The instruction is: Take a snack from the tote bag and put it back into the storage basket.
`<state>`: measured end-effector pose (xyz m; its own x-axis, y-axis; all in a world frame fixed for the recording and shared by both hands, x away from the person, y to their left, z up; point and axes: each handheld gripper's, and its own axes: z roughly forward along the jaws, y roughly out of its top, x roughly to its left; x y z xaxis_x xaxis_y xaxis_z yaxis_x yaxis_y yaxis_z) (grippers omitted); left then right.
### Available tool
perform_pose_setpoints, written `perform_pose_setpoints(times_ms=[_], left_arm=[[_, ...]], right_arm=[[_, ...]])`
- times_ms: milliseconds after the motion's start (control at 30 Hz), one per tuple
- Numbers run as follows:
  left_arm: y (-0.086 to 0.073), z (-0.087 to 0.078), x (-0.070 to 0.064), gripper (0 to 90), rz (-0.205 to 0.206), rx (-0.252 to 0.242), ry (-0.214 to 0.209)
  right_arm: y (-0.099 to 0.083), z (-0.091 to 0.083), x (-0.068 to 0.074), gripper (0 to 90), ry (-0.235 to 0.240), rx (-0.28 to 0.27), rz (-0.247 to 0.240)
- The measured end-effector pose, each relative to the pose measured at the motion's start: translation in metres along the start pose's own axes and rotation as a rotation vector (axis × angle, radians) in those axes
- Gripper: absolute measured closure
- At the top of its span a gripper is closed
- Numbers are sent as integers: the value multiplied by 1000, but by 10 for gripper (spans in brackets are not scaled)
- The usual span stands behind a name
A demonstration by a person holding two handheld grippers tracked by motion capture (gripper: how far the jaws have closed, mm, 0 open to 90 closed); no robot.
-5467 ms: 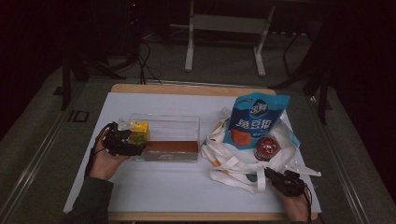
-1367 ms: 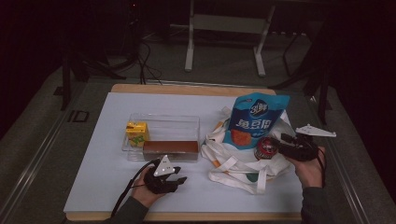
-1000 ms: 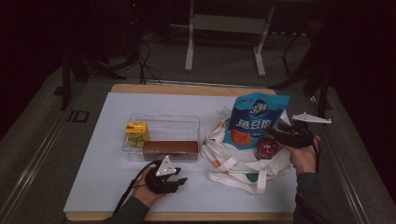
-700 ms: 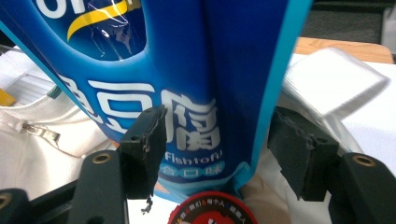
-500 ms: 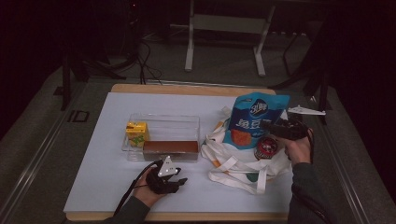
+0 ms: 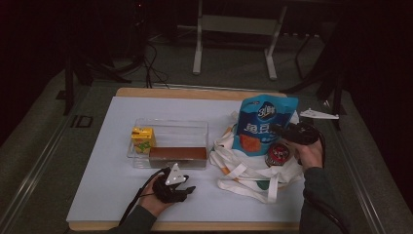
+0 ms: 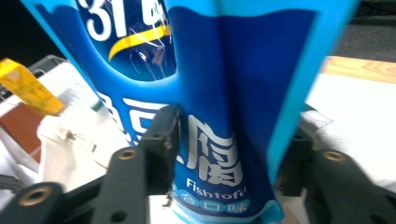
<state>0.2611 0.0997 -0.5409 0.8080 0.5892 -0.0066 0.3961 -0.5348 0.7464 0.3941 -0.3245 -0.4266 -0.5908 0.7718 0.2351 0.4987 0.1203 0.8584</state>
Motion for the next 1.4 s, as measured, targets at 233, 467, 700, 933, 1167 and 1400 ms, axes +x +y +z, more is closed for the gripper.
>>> perform_pose_setpoints(times_ms=[233, 467, 700, 933, 1167, 1400], left_arm=[[0, 0, 0, 527, 2, 1, 2], [0, 0, 0, 526, 2, 1, 1], [0, 0, 0, 525, 2, 0, 1], [0, 0, 0, 523, 2, 0, 0], [0, 0, 0, 518, 3, -1, -1], [0, -1, -2, 515, 15, -9, 9]], right_arm=[[3, 2, 10, 763, 33, -18, -38], [6, 3, 16, 867, 49, -28, -32], [13, 0, 22, 889, 73, -39, -28], [25, -9, 27, 891, 97, -68, -20], [37, -17, 34, 890, 109, -89, -13], [51, -25, 46, 891, 120, -89, -35]])
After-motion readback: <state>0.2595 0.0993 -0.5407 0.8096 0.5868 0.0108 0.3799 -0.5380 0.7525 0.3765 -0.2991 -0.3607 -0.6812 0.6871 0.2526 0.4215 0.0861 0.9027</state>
